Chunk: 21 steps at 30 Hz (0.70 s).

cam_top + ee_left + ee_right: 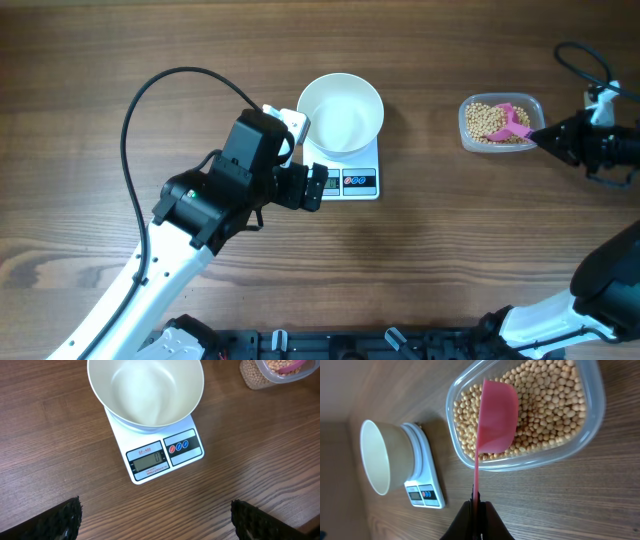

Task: Scoop item into bowl and weigh 150g on scale
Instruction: 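Dip the pink scoop into the soybeans with the right gripper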

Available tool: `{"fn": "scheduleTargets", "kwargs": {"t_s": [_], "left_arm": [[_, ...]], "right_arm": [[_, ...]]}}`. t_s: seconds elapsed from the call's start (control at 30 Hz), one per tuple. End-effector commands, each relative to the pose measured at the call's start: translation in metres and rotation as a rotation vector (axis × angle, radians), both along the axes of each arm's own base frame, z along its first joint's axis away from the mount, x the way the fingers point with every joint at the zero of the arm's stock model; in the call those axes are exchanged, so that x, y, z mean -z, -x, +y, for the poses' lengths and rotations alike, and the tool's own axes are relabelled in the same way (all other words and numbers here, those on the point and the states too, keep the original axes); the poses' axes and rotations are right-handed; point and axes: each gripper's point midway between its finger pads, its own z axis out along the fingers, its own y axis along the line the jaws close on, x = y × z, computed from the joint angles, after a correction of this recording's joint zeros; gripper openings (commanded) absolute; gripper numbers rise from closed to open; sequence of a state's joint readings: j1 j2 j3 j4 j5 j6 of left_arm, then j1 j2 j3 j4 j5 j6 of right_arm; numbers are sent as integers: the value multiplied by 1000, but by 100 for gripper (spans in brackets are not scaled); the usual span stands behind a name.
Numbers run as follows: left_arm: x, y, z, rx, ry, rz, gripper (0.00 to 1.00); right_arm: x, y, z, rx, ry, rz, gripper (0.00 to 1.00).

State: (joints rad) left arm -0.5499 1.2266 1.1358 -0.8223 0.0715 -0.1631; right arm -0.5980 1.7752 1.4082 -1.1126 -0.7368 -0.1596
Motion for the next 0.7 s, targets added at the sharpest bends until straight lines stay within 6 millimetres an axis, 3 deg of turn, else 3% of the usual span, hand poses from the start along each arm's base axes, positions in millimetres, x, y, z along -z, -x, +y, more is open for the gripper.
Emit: {"fn": "scheduleTargets", "kwargs": {"t_s": [0.0,0.57,0.67], "left_arm": [[-1,0,2,-15,-4,-8,100],[-1,0,2,-15,-4,-8,100],[-1,0,2,-15,-4,-8,100]], "right_arm": [[-6,0,-1,10,-96,-54,4],[-19,11,-15,85,-200,-82,5],[-28,12,-11,65,-245,-134,4]]}}
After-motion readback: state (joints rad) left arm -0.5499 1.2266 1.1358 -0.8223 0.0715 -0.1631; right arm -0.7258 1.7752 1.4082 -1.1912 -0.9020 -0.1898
